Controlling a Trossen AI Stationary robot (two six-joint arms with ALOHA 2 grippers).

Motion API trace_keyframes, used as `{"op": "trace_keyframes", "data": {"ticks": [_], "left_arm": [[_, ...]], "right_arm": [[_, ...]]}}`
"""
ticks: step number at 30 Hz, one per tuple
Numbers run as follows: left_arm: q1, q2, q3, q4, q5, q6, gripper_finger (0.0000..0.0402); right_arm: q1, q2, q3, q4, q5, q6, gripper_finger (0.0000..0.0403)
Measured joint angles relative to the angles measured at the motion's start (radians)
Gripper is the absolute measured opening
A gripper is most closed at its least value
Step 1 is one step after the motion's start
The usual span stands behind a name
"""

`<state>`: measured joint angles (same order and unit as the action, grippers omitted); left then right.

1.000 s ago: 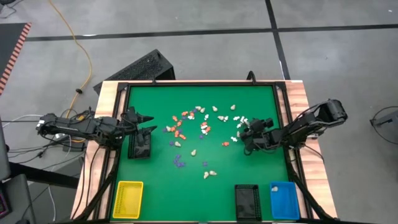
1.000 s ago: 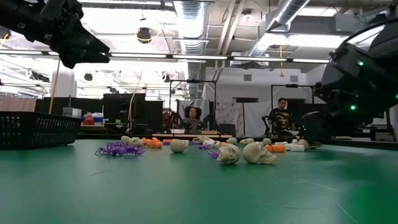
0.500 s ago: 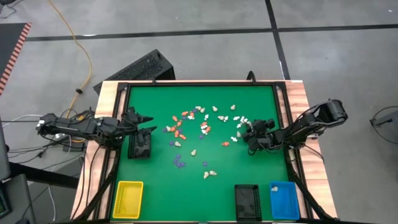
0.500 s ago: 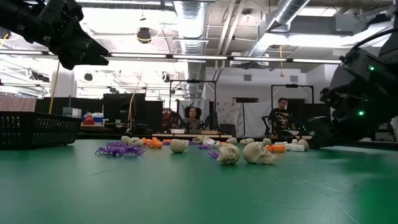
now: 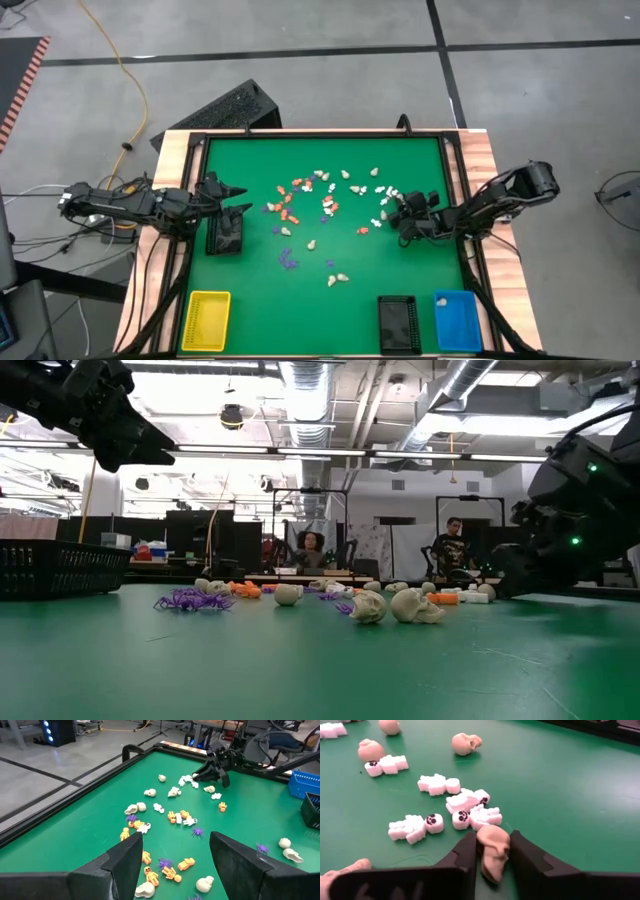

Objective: Sort Halloween decoration
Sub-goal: Put the white skull toy into the blue basket

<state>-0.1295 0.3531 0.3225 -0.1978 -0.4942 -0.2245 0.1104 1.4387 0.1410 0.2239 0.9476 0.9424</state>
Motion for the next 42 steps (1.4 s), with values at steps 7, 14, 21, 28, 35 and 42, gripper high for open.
{"op": "trace_keyframes", "data": {"ticks": [7,14,21,28,35,42], "left_arm": [[0.000,0.000,0.000,0.000,0.001,-0.007,0.0221],[0.000,0.000,0.000,0.000,0.001,-0.007,0.0221],[0.000,0.000,0.000,0.000,0.001,-0.007,0.0221],[0.000,0.000,0.000,0.000,0.002,-0.022,0.0221],[0.000,0.000,0.000,0.001,0.015,-0.024,0.0221],[0.000,0.000,0.000,0.002,0.014,-0.026,0.0221]], "right_arm": [[0.000,-0.001,0.004,0.002,0.001,0.011,0.0079],[0.008,-0.001,0.032,-0.005,0.026,0.014,0.0079],[0.035,0.000,0.080,-0.001,0.013,-0.010,0.0078],[0.078,-0.030,0.124,-0.002,0.043,-0.054,0.0078],[0.101,-0.177,0.164,-0.007,0.046,-0.213,0.0078],[0.130,-0.347,0.203,-0.007,-0.026,-0.404,0.0078]]}}
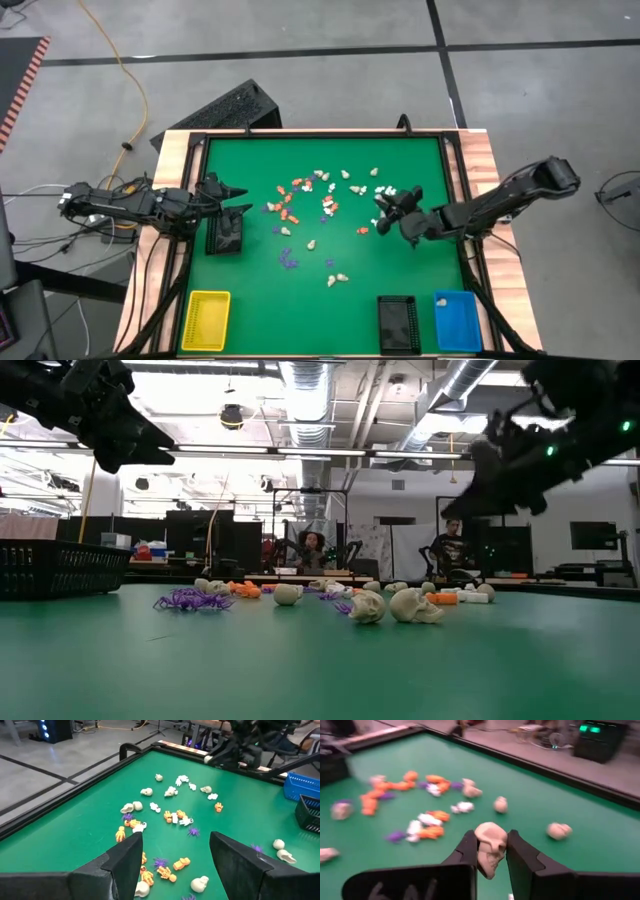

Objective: Sort Halloween decoration
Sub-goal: Put the white skull toy into the blue basket

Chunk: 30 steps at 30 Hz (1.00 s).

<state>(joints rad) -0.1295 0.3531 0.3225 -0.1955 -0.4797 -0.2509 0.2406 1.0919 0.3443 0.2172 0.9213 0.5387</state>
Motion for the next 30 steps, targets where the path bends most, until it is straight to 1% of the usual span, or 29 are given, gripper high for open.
{"op": "trace_keyframes", "data": {"ticks": [4,7,13,17,20,25,30], "left_arm": [[0.000,0.000,0.000,0.002,0.000,-0.001,0.0221],[0.000,0.000,0.000,0.003,0.002,-0.006,0.0221],[0.000,0.000,0.000,0.002,0.003,-0.021,0.0221],[0.000,0.000,0.000,0.002,0.003,-0.025,0.0221],[0.000,0.000,0.000,0.002,0.003,-0.027,0.0221],[0.000,0.000,0.000,0.002,0.003,-0.048,0.0221],[0.000,0.000,0.000,-0.008,0.004,-0.069,0.0221]], "right_arm": [[0.025,-0.077,0.013,0.001,-0.083,-0.070,0.0078],[0.047,-0.125,0.015,0.000,-0.169,-0.111,0.0078],[0.106,-0.197,0.015,0.001,-0.360,-0.118,0.0078],[0.140,-0.229,0.015,0.001,-0.514,-0.030,0.0078],[0.168,-0.243,0.015,0.001,-0.596,0.050,0.0078],[0.234,-0.244,0.015,0.002,-0.640,0.161,0.0078],[0.327,-0.244,0.015,-0.051,-0.669,0.402,0.0078]]}}
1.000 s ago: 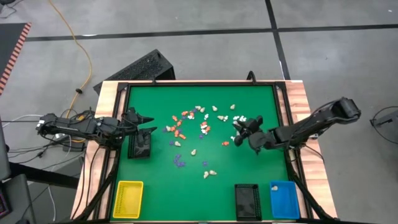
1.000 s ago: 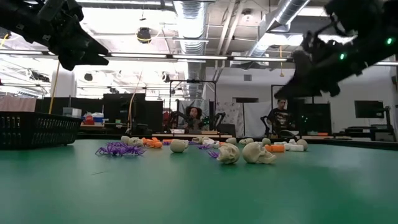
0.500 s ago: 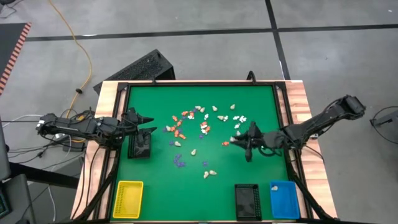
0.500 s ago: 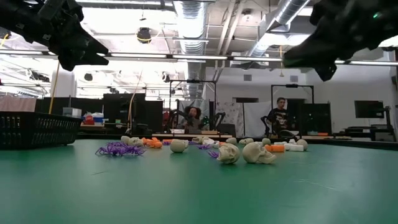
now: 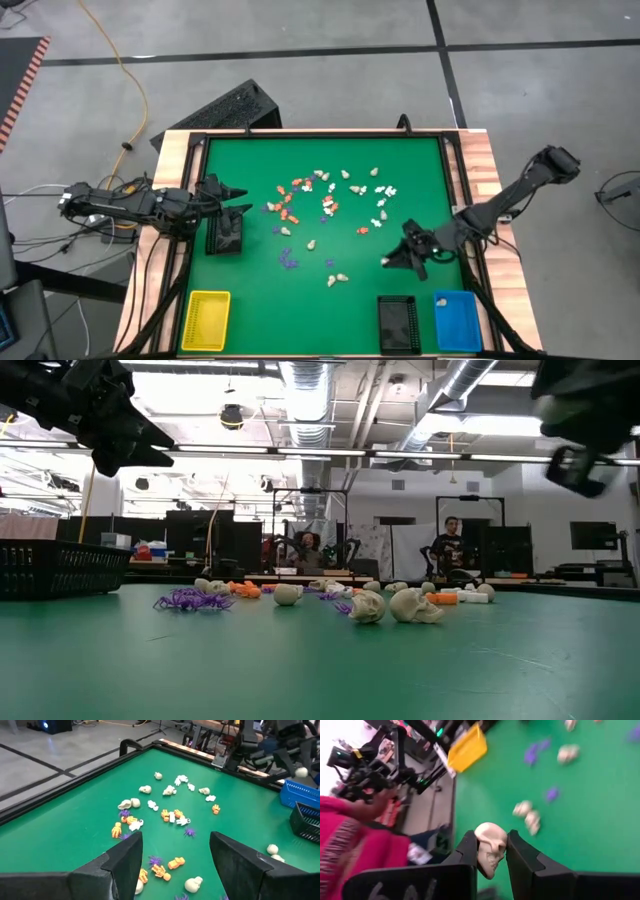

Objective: Sort Halloween decoration
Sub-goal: Put the white skull toy into the blue basket

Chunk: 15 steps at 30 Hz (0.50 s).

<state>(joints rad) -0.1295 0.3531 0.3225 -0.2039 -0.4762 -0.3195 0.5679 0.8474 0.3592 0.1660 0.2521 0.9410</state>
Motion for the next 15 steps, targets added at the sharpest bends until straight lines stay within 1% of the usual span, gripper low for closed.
{"op": "trace_keyframes", "data": {"ticks": [4,8,12,15], "left_arm": [[0.000,0.000,0.000,-0.002,0.000,0.000,0.0221],[0.000,0.000,0.000,-0.002,0.000,0.000,0.0221],[0.000,0.000,0.000,-0.002,-0.001,0.000,0.0221],[0.000,0.000,0.000,-0.002,-0.002,0.000,0.0221]], "right_arm": [[0.090,0.001,0.000,-0.054,-0.031,0.236,0.0078],[0.165,0.002,0.000,-0.080,-0.087,0.471,0.0078],[0.211,0.001,0.000,-0.080,-0.170,0.666,0.0078],[0.238,0.001,0.000,-0.081,-0.218,0.755,0.0078]]}}
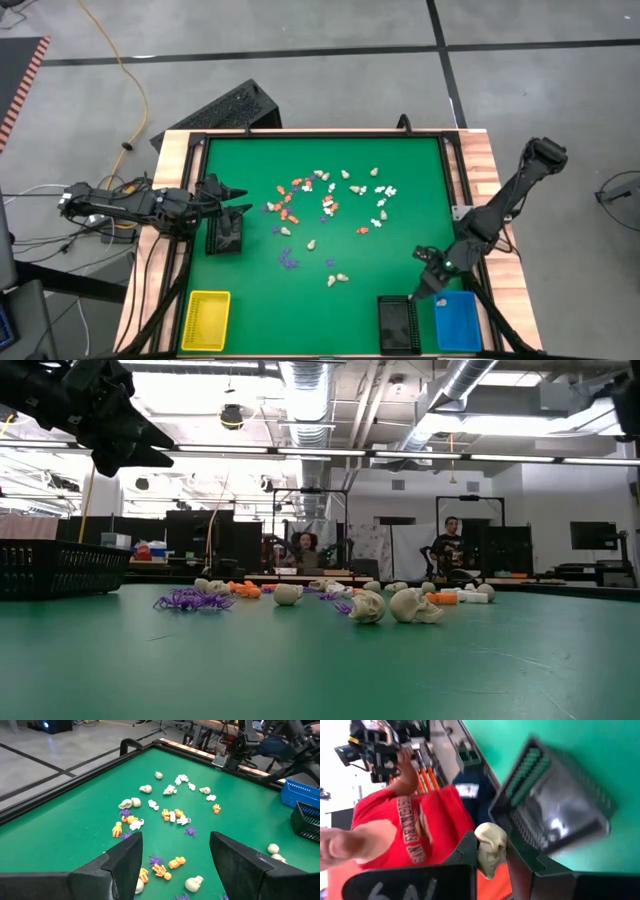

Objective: Sort Halloween decoration
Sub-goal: Put the white skull toy into the blue basket

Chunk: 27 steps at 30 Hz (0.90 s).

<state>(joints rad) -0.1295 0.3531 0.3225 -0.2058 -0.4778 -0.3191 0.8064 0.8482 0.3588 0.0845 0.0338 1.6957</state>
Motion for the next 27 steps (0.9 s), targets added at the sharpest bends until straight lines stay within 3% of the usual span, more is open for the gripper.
{"op": "trace_keyframes", "data": {"ticks": [6,10,15,20,27], "left_arm": [[0.000,0.000,0.000,0.000,-0.008,0.008,0.0221],[0.000,0.000,0.000,0.000,-0.024,0.012,0.0221],[0.000,0.000,0.000,0.000,-0.030,0.011,0.0221],[0.000,0.000,0.000,-0.002,-0.031,0.010,0.0221],[0.000,0.000,0.000,-0.014,-0.031,0.000,0.0221]], "right_arm": [[0.037,-0.023,0.010,-0.142,-0.083,0.116,0.0078],[0.045,-0.051,0.092,-0.369,-0.175,0.140,0.0078],[0.043,-0.058,0.284,-0.742,-0.163,0.081,0.0078],[0.043,0.029,0.458,-1.050,-0.137,0.032,0.0078],[0.052,0.203,0.532,-1.109,-0.146,-0.111,0.0078]]}}
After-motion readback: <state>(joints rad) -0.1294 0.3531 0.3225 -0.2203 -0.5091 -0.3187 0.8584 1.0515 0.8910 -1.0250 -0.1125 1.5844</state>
